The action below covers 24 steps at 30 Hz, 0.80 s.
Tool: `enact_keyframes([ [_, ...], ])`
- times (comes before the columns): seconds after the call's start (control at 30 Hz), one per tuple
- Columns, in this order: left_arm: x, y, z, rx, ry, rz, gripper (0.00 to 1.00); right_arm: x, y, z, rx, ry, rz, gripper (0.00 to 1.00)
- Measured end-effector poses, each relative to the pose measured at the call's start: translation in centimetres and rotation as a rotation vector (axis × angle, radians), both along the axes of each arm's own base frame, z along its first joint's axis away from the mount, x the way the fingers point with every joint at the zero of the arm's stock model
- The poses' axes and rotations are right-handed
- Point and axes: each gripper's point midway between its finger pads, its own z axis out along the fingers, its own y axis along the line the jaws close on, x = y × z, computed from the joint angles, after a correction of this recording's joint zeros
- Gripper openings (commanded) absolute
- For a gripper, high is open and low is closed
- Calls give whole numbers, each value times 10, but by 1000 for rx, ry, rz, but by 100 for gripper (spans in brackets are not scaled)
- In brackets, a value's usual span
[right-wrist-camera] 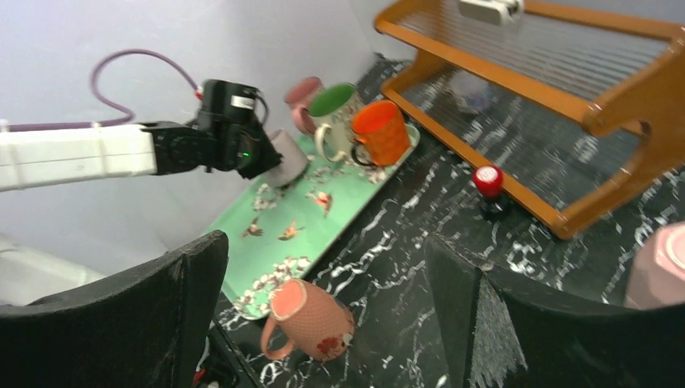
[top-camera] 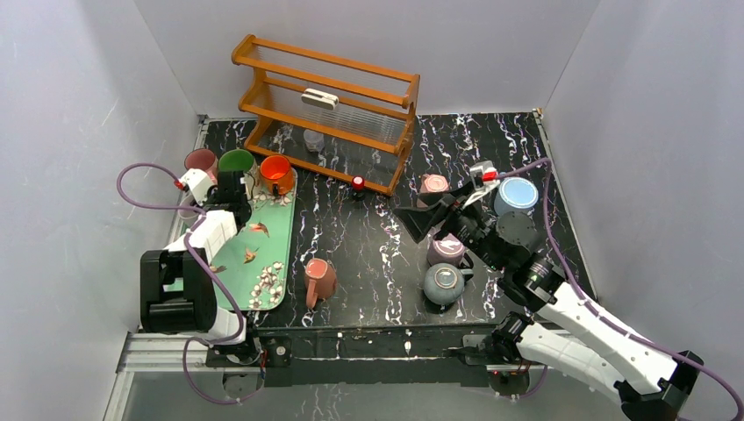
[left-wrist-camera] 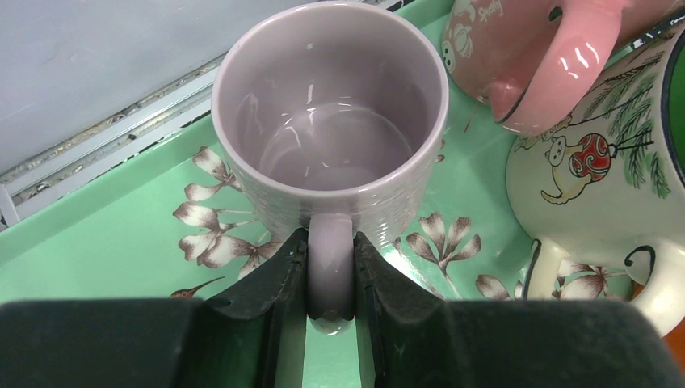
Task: Turn the mug right side up
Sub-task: Place the cup on the tray.
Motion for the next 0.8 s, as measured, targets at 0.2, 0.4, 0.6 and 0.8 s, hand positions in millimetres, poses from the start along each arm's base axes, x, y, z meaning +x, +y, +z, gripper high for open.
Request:
enact_keyframes([
  [0.2, 3, -6, -4, -45, 2, -23, 41, 14, -6, -33, -98, 113, -86, 99],
  [0.4, 8, -17, 18, -96, -71, -78, 63, 24, -16, -71, -213, 284, -182, 99],
  [0.6, 20, -30, 58, -148, -180, -152, 82, 17, -25, -122, -357, 468, -222, 99],
  [0.8, 20, -56, 70, -235, -203, -287, 84, -2, -17, -157, -465, 581, -124, 96],
])
